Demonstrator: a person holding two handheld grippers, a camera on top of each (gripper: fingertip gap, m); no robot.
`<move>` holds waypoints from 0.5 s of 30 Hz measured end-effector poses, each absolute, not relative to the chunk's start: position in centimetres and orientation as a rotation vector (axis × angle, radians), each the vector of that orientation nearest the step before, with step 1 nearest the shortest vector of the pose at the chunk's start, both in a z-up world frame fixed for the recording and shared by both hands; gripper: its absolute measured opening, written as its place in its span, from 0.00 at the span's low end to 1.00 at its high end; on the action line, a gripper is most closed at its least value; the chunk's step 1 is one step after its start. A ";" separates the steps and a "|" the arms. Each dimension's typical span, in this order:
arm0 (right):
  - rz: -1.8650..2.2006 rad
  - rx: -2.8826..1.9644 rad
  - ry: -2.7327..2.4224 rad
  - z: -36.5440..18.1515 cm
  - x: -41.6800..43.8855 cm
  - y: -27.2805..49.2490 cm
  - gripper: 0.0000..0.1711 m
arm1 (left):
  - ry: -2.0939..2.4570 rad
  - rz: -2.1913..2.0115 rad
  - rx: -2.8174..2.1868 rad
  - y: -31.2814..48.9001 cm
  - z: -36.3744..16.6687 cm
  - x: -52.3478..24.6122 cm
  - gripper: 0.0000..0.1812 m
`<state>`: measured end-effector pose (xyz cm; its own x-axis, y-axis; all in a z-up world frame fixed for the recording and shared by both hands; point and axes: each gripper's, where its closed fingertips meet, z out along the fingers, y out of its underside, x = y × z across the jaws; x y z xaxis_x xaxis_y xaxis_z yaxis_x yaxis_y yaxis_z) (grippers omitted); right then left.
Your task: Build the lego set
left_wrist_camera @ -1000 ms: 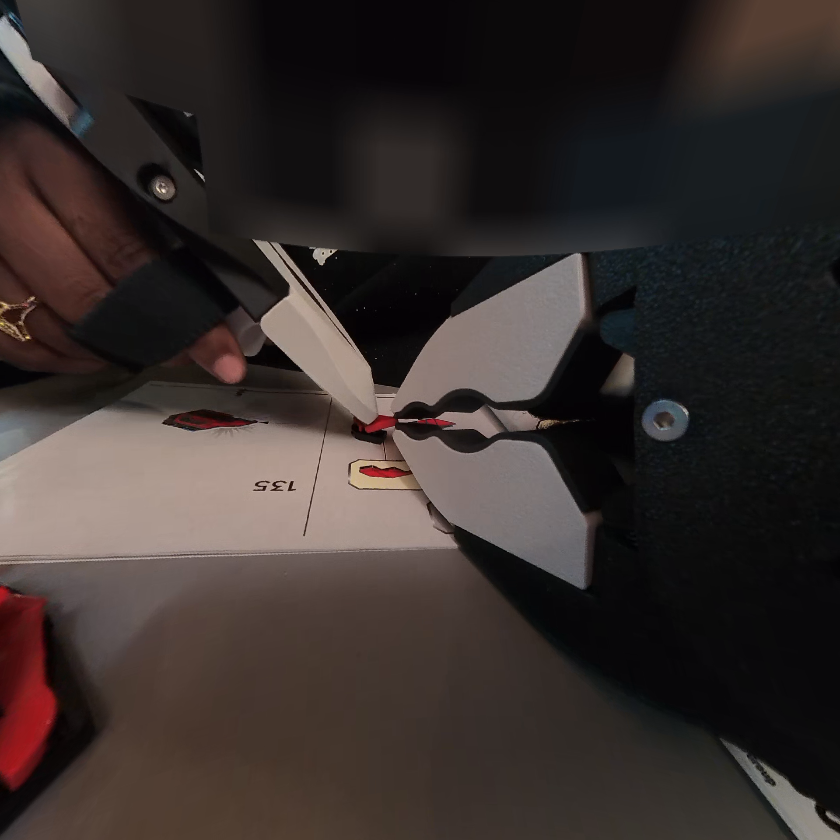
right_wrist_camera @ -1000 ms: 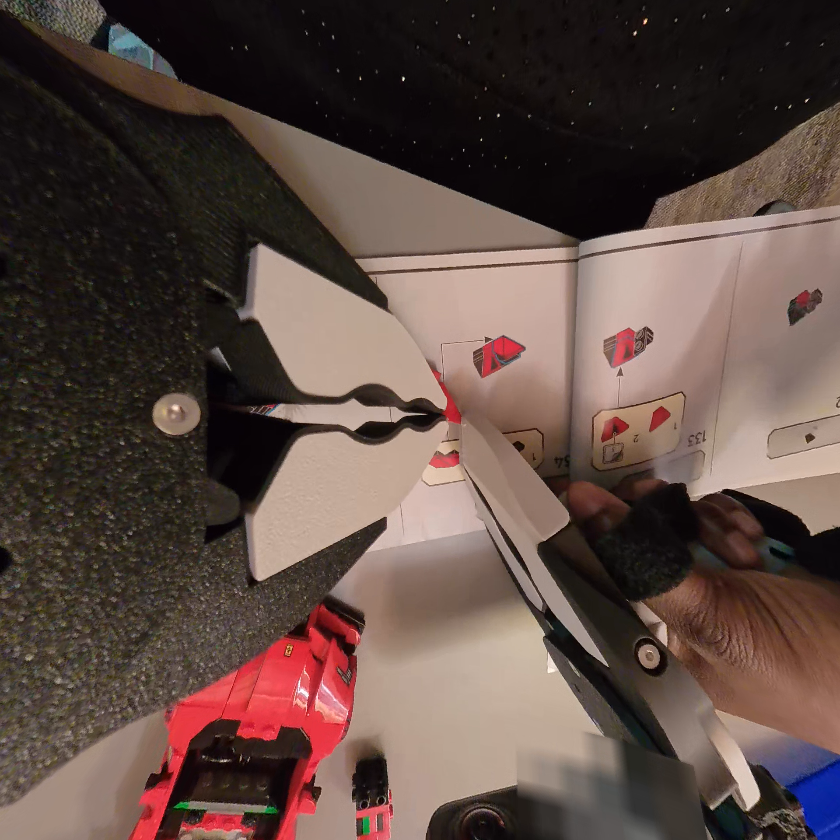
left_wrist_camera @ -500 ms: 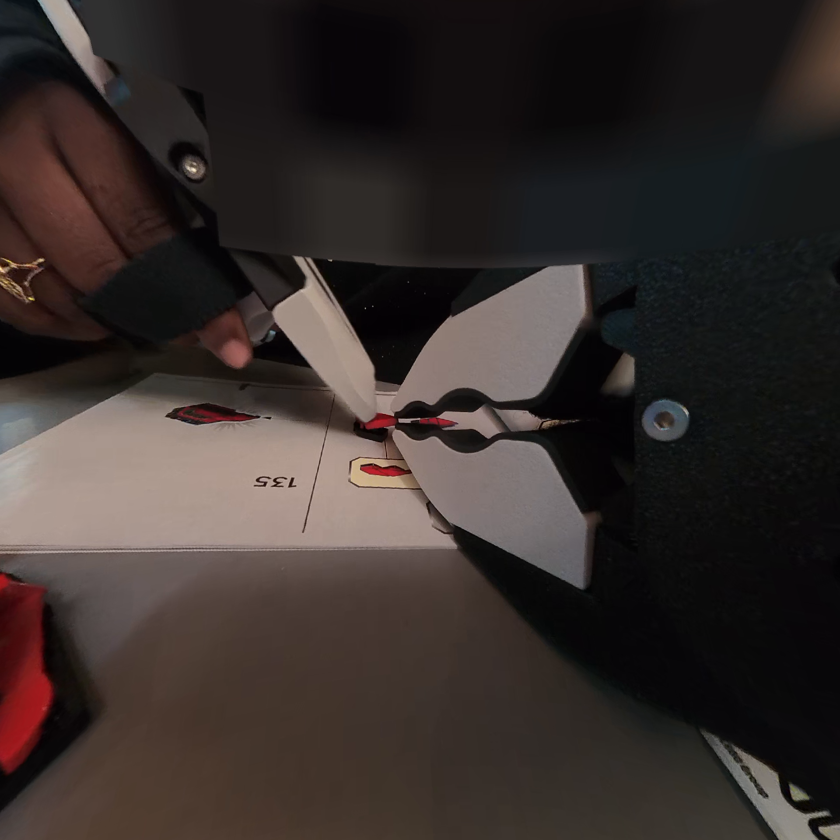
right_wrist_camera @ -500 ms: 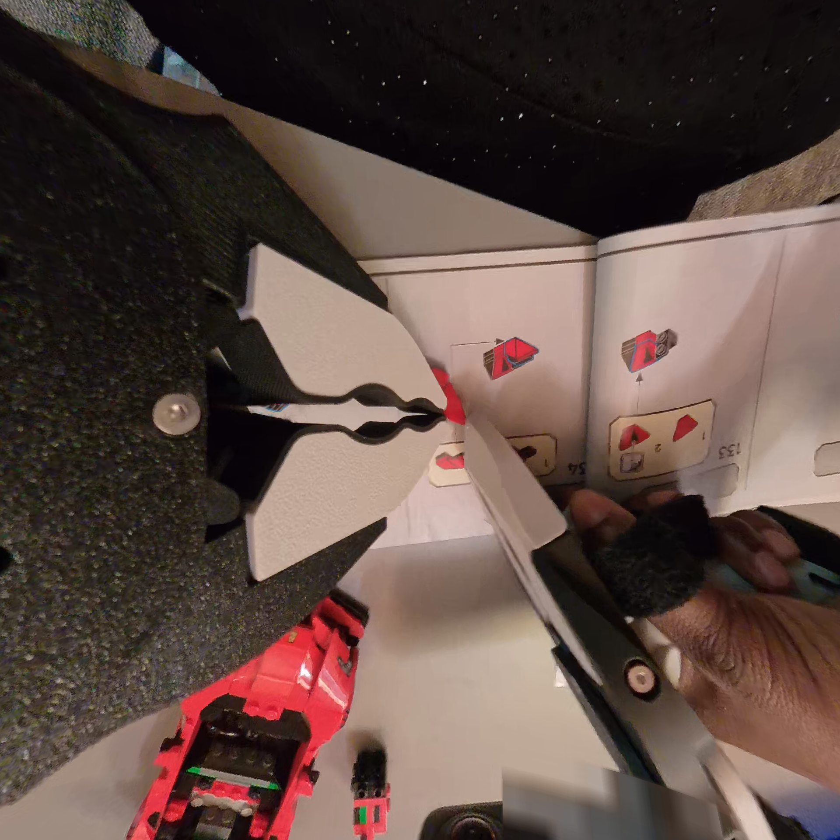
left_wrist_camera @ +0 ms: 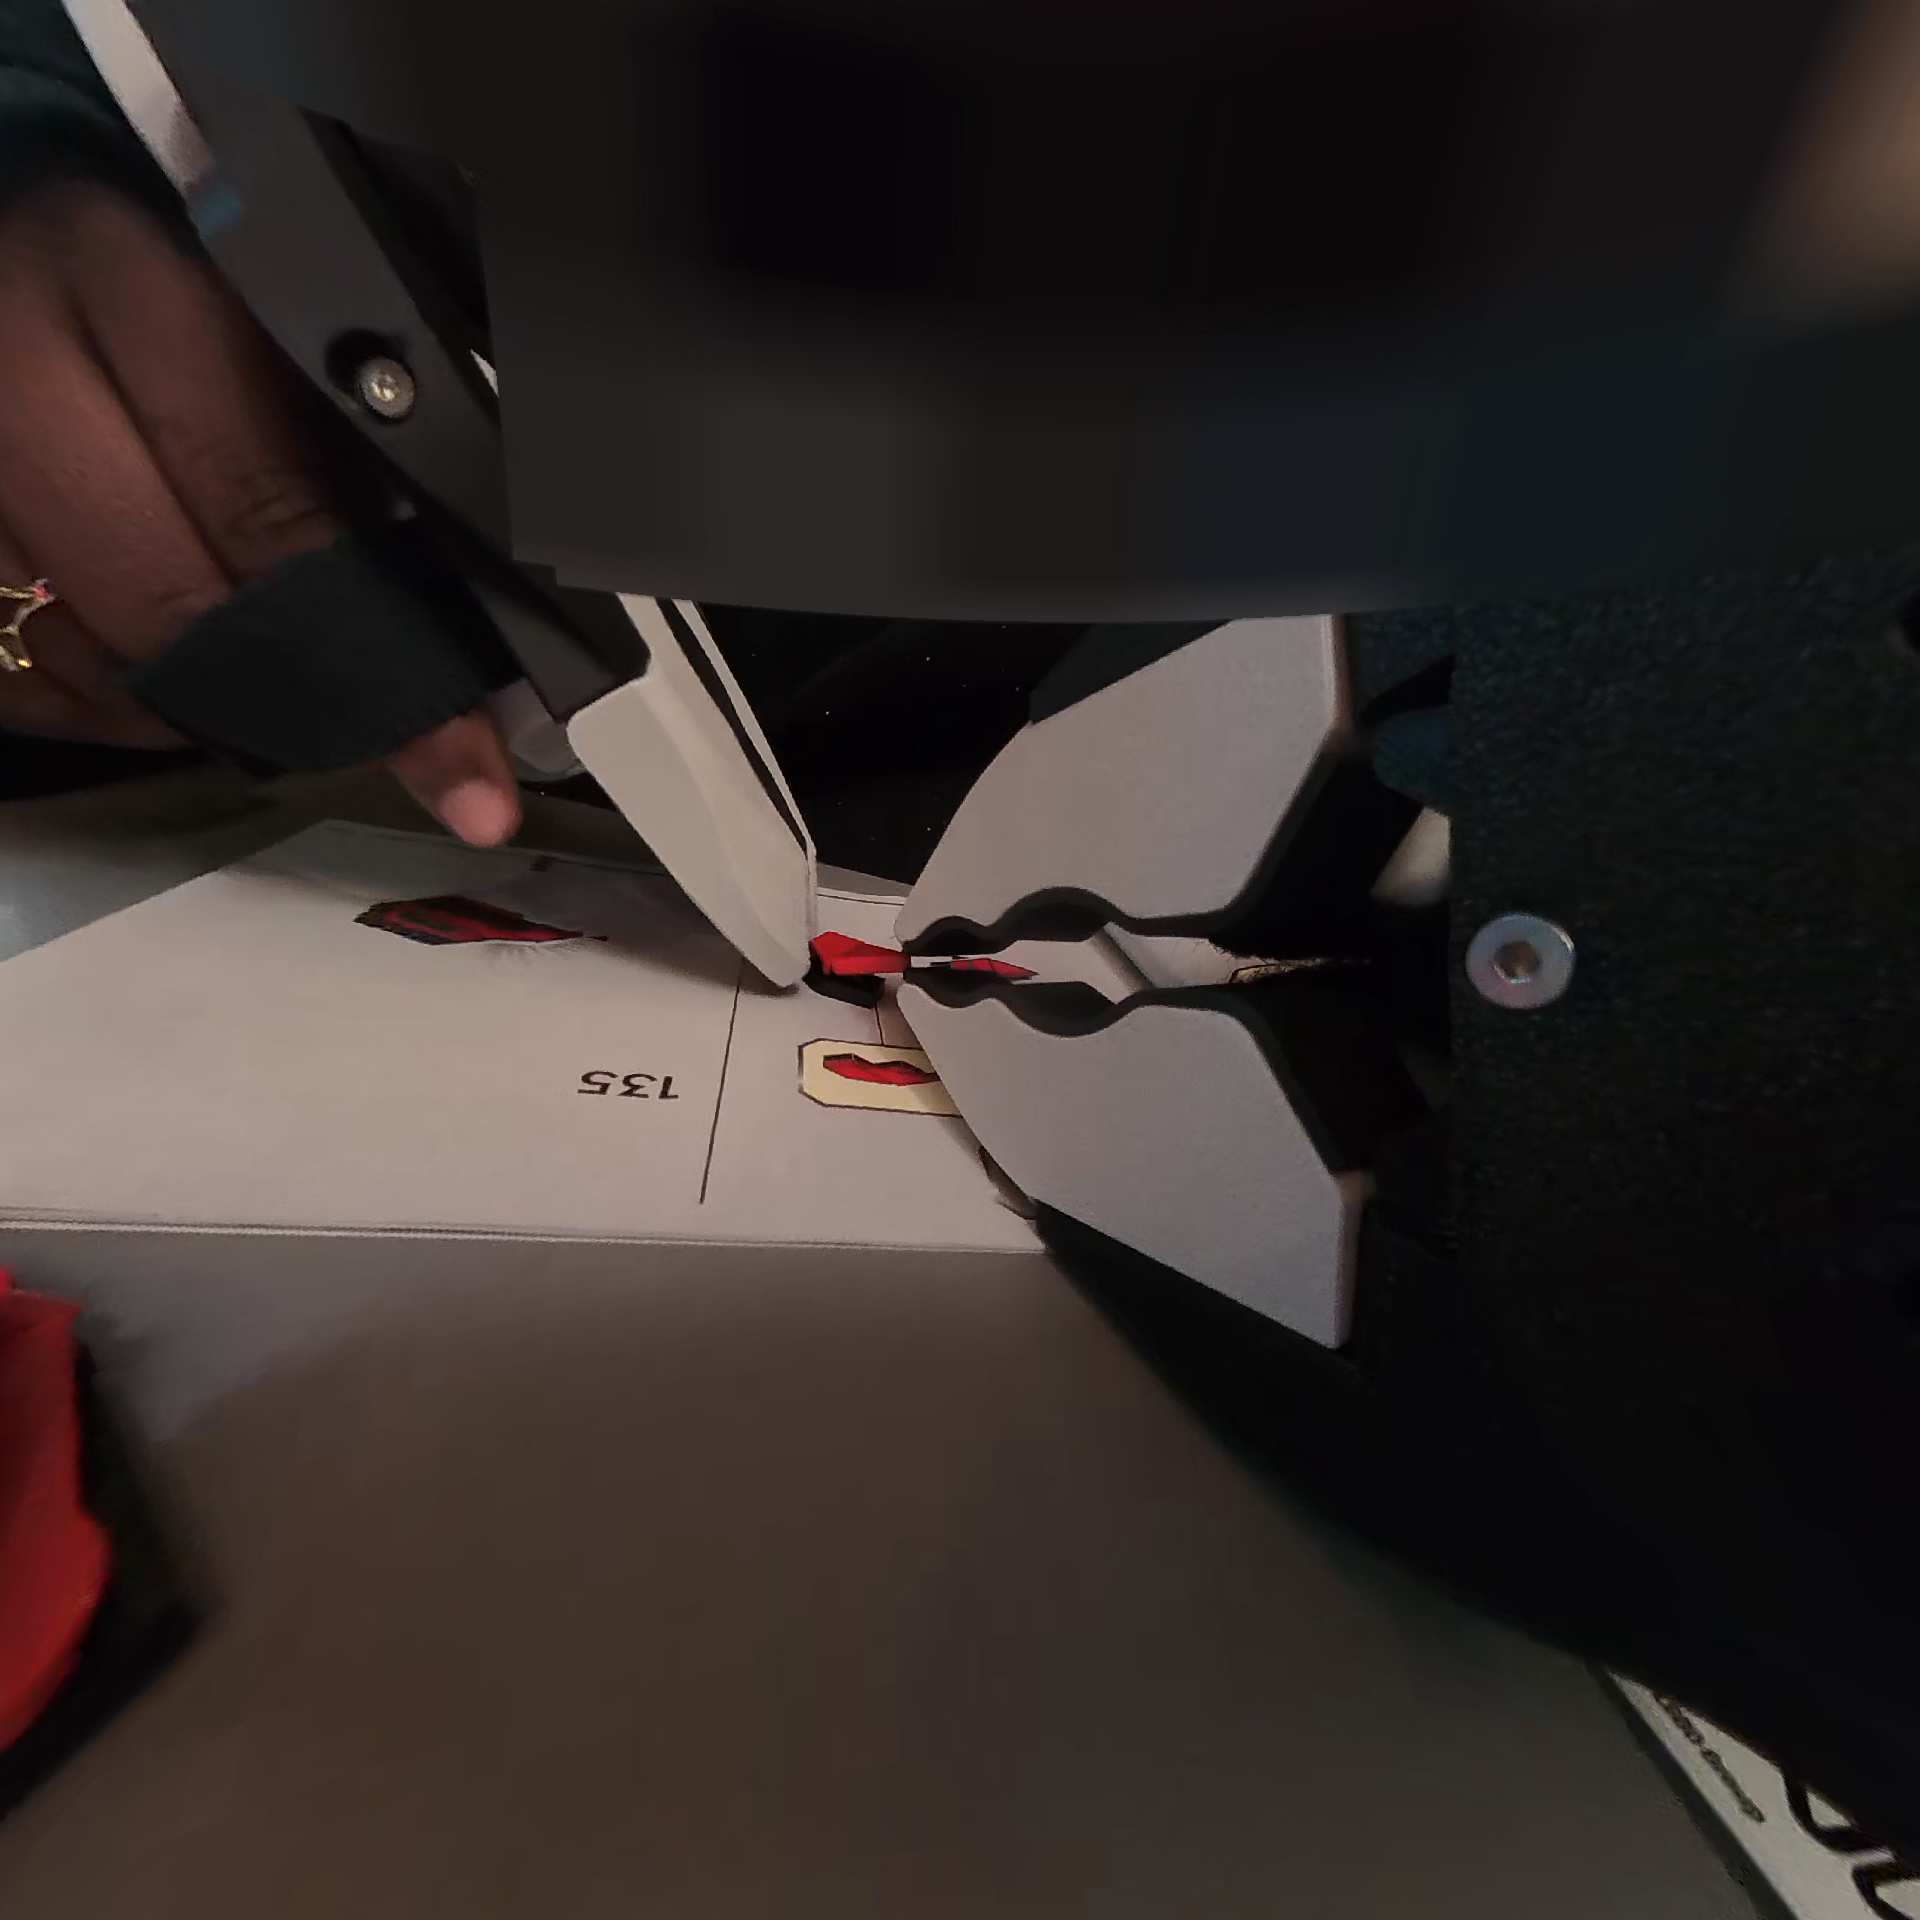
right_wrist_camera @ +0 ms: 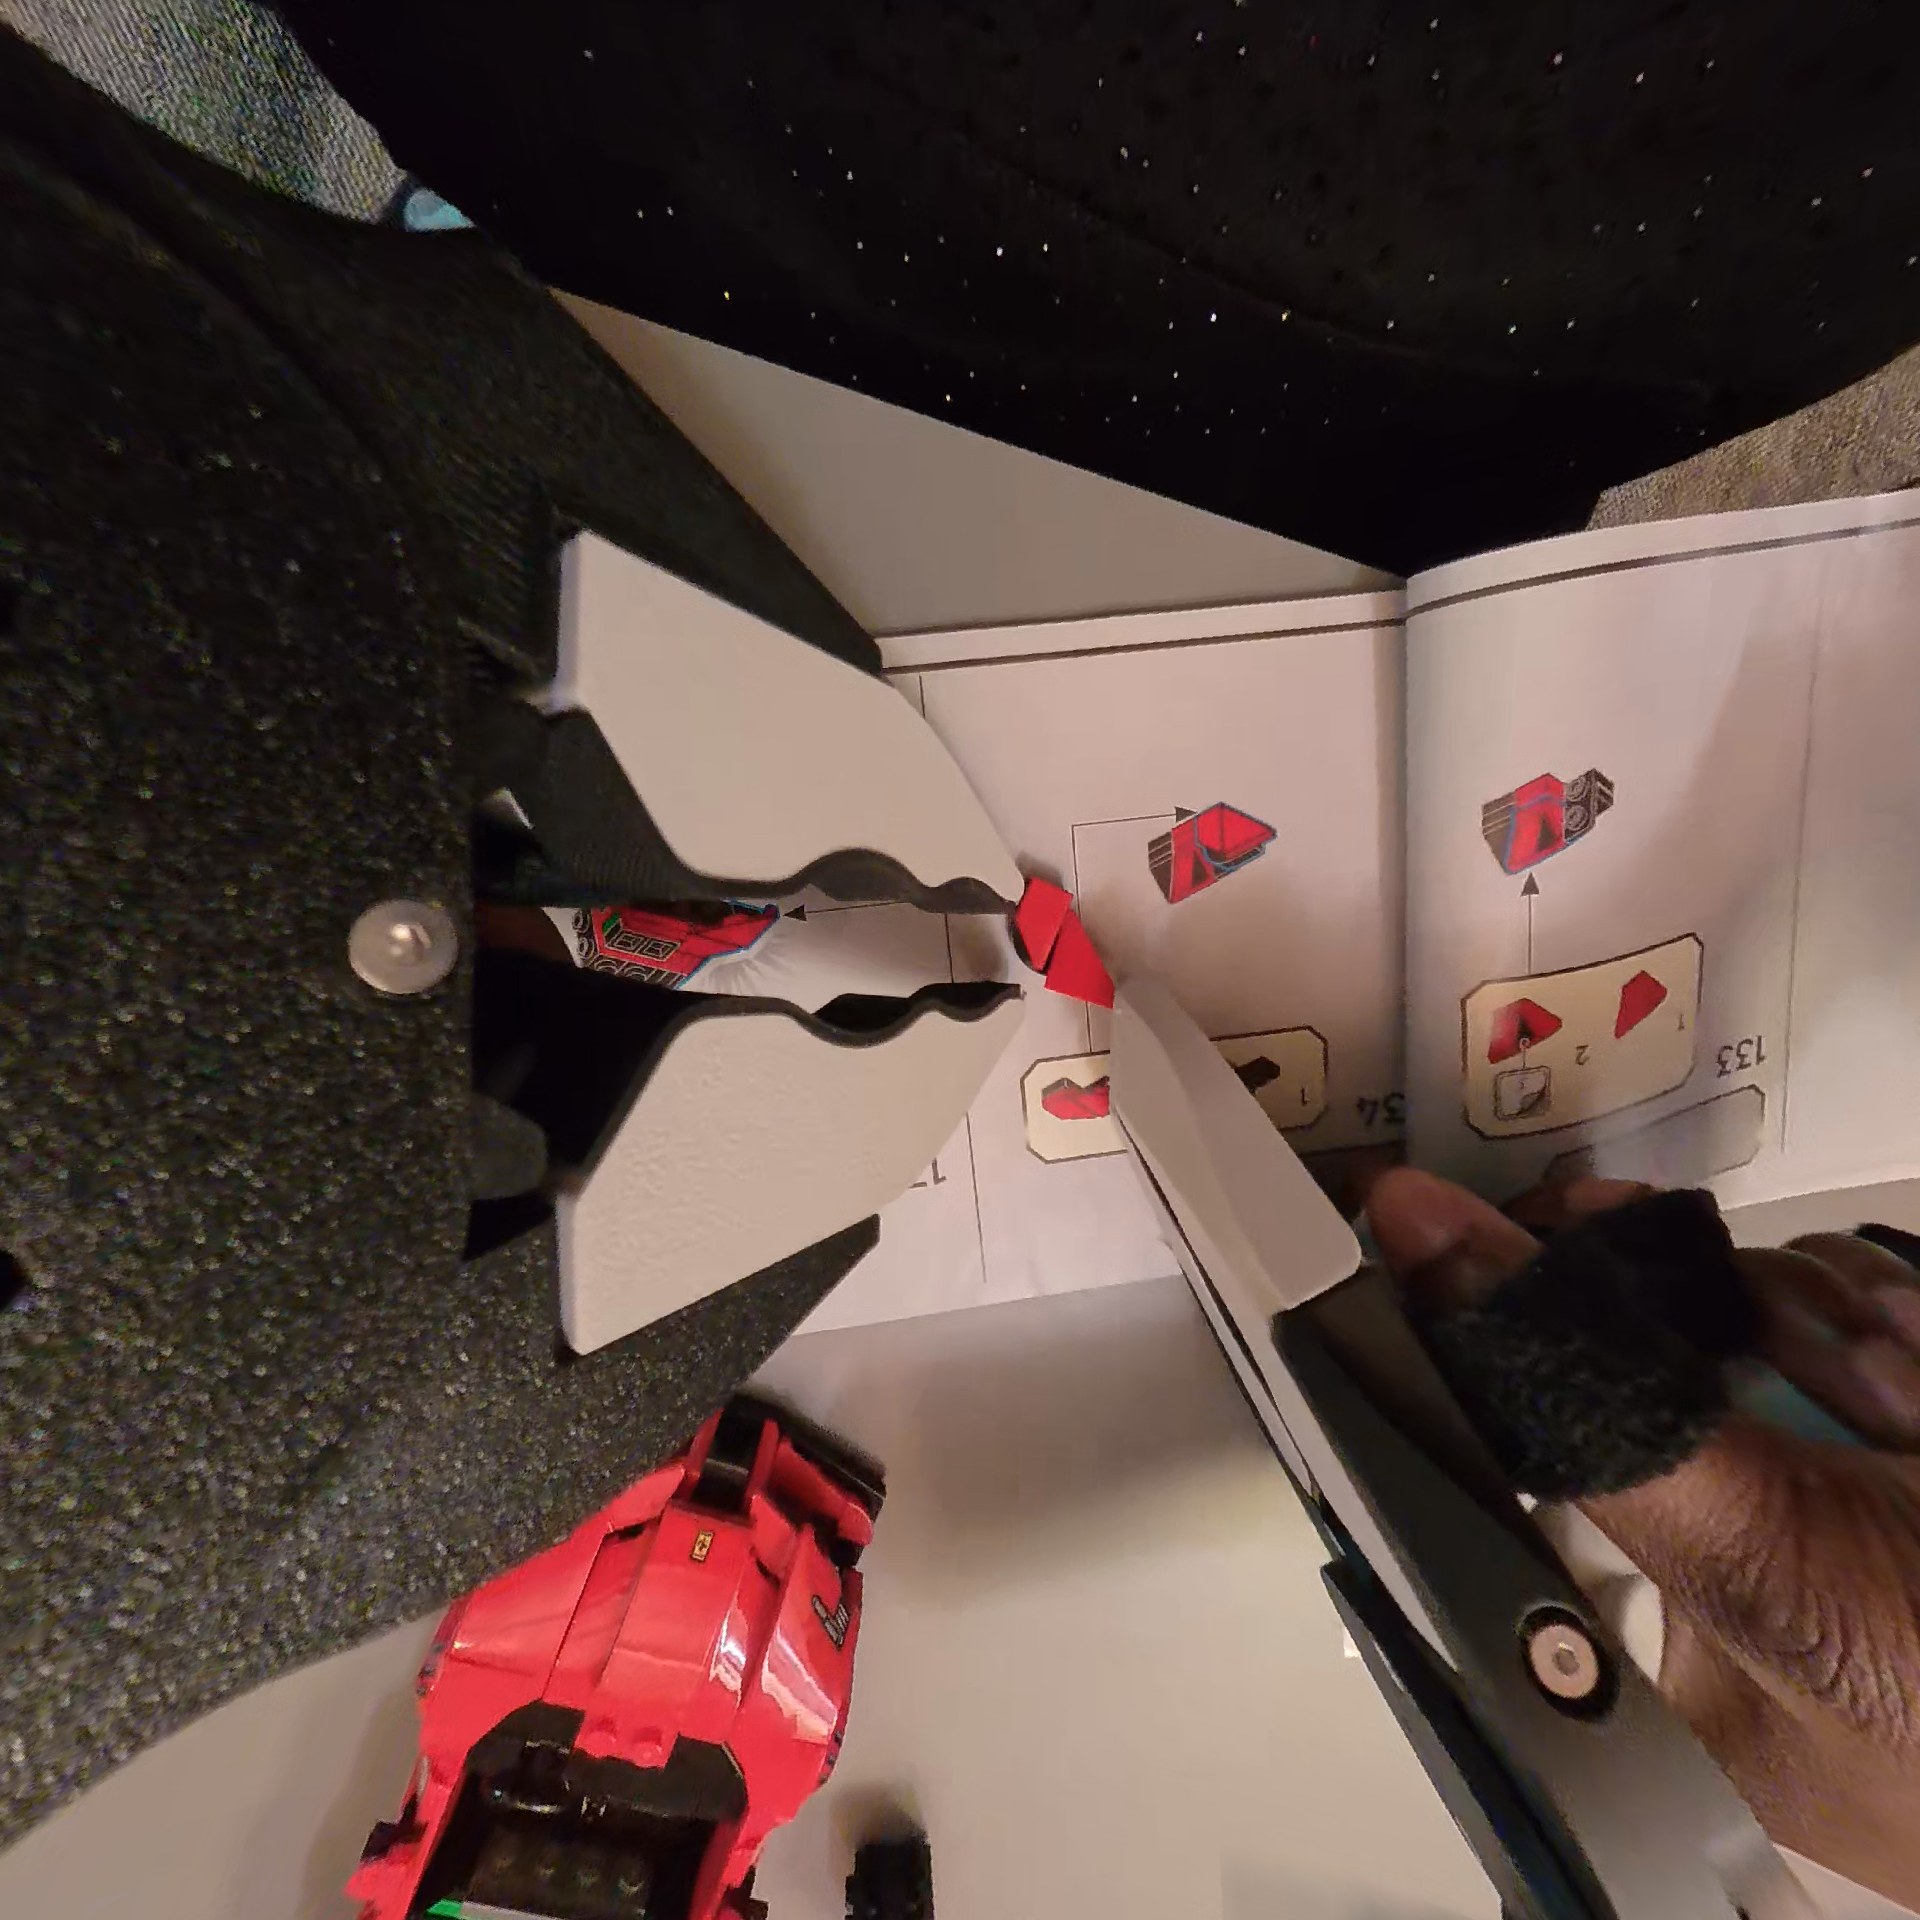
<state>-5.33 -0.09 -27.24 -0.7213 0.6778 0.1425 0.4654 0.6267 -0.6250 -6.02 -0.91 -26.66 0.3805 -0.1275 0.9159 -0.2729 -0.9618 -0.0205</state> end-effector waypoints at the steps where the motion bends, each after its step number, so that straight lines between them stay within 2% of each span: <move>1: 0.803 -0.906 -2.483 -27.2 -5.3 -0.1 0.07 | -0.363 1.632 2.493 -0.9 -26.7 -6.0 0.01; 6: 0.769 -0.824 -2.468 -27.1 -5.5 0.0 0.08 | -0.338 1.631 2.484 -0.9 -26.6 -6.0 0.01; 15: 0.844 -0.829 -2.502 -26.9 -5.6 -0.7 0.15 | -0.335 1.624 2.486 -0.9 -26.7 -6.0 0.01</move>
<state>-5.58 -0.75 -26.91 -0.7576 0.6342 0.1541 0.4113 0.6473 -0.6418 -6.01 -0.87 -26.67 0.3877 -0.1025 0.9161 -0.2687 -0.9632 0.0059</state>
